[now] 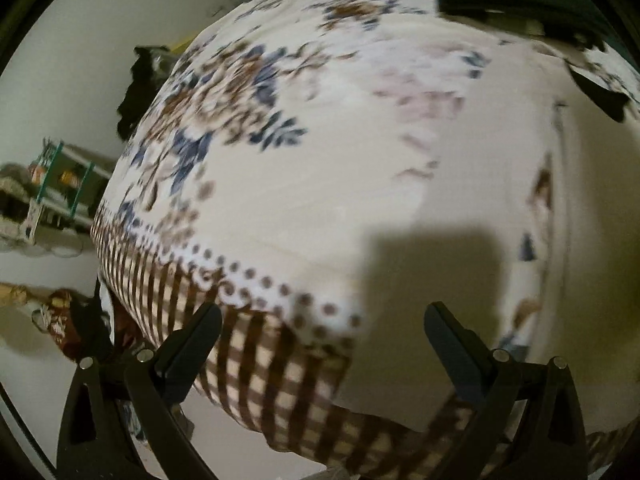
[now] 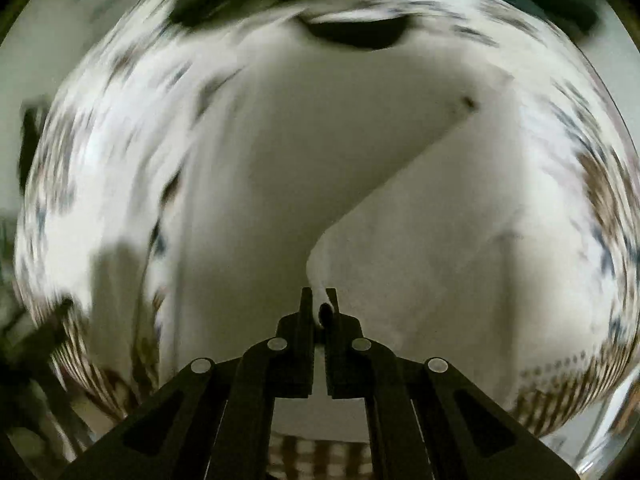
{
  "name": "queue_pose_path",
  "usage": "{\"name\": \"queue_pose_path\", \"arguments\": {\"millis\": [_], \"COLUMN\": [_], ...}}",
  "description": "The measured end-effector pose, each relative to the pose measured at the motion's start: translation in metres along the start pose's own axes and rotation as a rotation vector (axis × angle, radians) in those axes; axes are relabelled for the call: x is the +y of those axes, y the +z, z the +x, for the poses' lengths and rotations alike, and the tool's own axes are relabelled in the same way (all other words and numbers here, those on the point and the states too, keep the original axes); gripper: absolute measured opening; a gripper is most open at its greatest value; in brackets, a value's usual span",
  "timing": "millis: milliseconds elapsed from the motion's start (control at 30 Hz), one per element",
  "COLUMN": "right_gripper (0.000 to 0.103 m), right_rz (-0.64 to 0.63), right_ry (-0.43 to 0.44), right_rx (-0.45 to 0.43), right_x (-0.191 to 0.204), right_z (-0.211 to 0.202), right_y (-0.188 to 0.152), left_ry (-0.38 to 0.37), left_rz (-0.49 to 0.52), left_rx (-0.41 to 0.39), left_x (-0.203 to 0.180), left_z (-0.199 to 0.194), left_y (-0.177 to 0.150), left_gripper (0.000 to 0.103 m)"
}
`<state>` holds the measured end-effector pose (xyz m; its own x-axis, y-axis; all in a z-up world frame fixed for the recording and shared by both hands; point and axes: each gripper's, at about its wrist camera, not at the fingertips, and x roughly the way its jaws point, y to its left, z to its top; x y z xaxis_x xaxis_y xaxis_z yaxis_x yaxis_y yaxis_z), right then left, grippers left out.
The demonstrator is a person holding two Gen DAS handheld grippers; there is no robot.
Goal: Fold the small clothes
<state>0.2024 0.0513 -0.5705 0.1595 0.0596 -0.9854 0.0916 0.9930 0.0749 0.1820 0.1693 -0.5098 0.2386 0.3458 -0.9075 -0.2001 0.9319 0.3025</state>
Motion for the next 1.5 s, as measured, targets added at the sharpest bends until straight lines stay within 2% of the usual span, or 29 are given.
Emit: {"name": "queue_pose_path", "arguments": {"millis": [67,167,367,500,567,600,633,667,700,800,900,967,1000,1033,1067,1100,1200,1333,1433,1500], "right_gripper": [0.003,0.003,0.003,0.006,0.011,0.028,0.055,0.064,0.068,0.068,0.068,0.068,0.068,0.068,0.068,0.068,0.068,0.068,0.068,0.068], "right_rz": [-0.098,-0.164,-0.258,-0.265,-0.207,-0.161,-0.094,-0.036,0.028,0.202,0.336,0.409,0.436,0.458,0.467,0.464,0.430,0.409,0.407,0.409], "right_ry": [-0.023,-0.056,-0.074,-0.048,0.011,0.072,0.135,0.169,0.206,0.234,0.217,0.202,0.202,0.200,0.190,0.180,0.158,0.174,0.183,0.184], "right_rx": [0.046,0.081,0.116,0.209,0.240,0.260,0.281,0.285,0.279,0.254,0.245,0.256,0.263,0.268,0.273,0.276,0.274,0.263,0.250,0.239], "right_x": [0.036,0.059,0.087,0.095,0.085,0.073,0.061,0.048,0.034,-0.016,-0.068,-0.096,-0.106,-0.118,-0.129,-0.129,-0.143,-0.171,-0.201,-0.218], "right_z": [0.016,0.027,0.026,0.044,0.043,0.040,0.037,0.032,0.026,0.013,0.010,0.014,0.019,0.022,0.024,0.028,0.026,0.015,0.001,-0.008], "right_y": [-0.015,-0.030,-0.050,-0.053,-0.049,-0.045,-0.042,-0.040,-0.039,-0.041,-0.049,-0.057,-0.061,-0.063,-0.064,-0.064,-0.064,-0.062,-0.062,-0.063], "left_ry": [0.005,0.005,-0.005,-0.034,-0.095,-0.133,-0.175,-0.220,-0.271,-0.393,-0.439,-0.391,-0.353,-0.325,-0.298,-0.283,-0.241,-0.232,-0.268,-0.315], "left_rz": [-0.019,-0.033,-0.060,-0.086,-0.116,-0.135,-0.153,-0.174,-0.197,-0.227,-0.246,-0.238,-0.226,-0.220,-0.216,-0.218,-0.231,-0.174,-0.052,0.082], "left_rx": [0.011,0.018,0.047,0.092,0.112,0.129,0.142,0.158,0.180,0.230,0.275,0.238,0.219,0.208,0.194,0.185,0.134,0.014,-0.088,-0.139], "left_x": [0.010,0.018,0.030,0.038,0.045,0.049,0.052,0.056,0.059,0.057,0.041,0.033,0.028,0.024,0.020,0.017,0.014,0.000,-0.038,-0.087], "left_z": [0.008,0.014,0.027,0.040,0.044,0.048,0.051,0.055,0.061,0.077,0.090,0.086,0.082,0.078,0.072,0.067,0.042,-0.016,-0.069,-0.107], "left_y": [-0.001,-0.003,-0.007,-0.012,-0.013,-0.015,-0.017,-0.020,-0.025,-0.036,-0.049,-0.053,-0.054,-0.055,-0.057,-0.057,-0.058,-0.050,-0.036,-0.036], "left_gripper": [0.103,0.103,0.103,0.103,0.103,0.103,0.103,0.103,0.103,0.103,0.099,0.086,0.067,0.044,0.031,0.010,0.001,0.001,0.001,0.001]}}
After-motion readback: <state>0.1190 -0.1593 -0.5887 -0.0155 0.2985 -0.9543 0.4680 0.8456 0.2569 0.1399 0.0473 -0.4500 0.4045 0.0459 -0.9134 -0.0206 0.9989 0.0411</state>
